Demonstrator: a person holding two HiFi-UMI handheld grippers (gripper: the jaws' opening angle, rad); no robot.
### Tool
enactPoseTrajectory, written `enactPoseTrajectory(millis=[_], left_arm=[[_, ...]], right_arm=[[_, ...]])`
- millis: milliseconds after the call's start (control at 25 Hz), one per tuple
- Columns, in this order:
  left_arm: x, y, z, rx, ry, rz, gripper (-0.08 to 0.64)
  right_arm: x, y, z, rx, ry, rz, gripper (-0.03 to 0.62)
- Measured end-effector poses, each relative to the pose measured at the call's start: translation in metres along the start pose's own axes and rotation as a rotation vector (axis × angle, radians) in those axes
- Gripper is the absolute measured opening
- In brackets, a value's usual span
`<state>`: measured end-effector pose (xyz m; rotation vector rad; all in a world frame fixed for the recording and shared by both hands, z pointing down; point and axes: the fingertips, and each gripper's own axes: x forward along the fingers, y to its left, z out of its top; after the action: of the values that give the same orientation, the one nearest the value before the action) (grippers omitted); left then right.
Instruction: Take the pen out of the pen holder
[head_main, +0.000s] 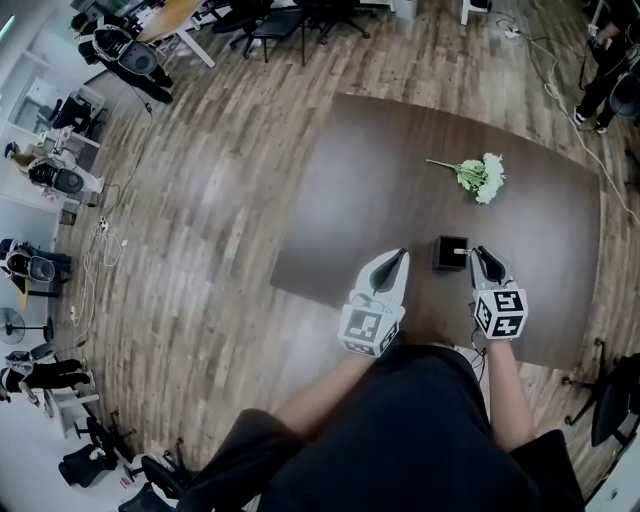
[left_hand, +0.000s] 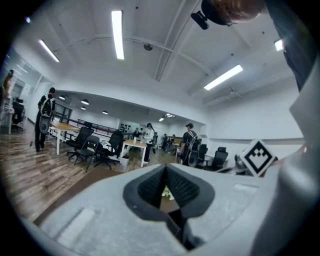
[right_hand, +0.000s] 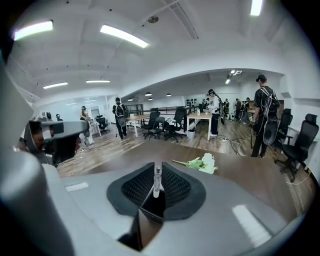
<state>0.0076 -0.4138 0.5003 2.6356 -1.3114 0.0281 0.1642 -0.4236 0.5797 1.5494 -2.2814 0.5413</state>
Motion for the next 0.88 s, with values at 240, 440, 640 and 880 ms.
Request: enactPoseTrajectory(millis=[240, 440, 640, 880], left_arm=[[0.018, -0.022, 0.013, 0.011, -0.008, -0.068, 0.003], [0.033, -0.038, 0.019, 0.021, -0.020, -0.109, 0.003], [0.045, -0.048, 0.030, 0.030, -0.031, -0.127, 0.002], [0.057, -0.056, 0.039, 0.046, -0.032, -0.143, 0.003]], right_arm=[[-0.036, 0.005, 0.046, -0.029, -0.095, -0.041, 0.048], [-0.055, 0.004, 0.075, -0.049, -0.167, -0.048, 0.048], [-0.072, -0.004, 0.097, -0.036, -0.219, -0.066, 0.048], [-0.084, -0.012, 0.106, -0.031, -0.248, -0.091, 0.048]])
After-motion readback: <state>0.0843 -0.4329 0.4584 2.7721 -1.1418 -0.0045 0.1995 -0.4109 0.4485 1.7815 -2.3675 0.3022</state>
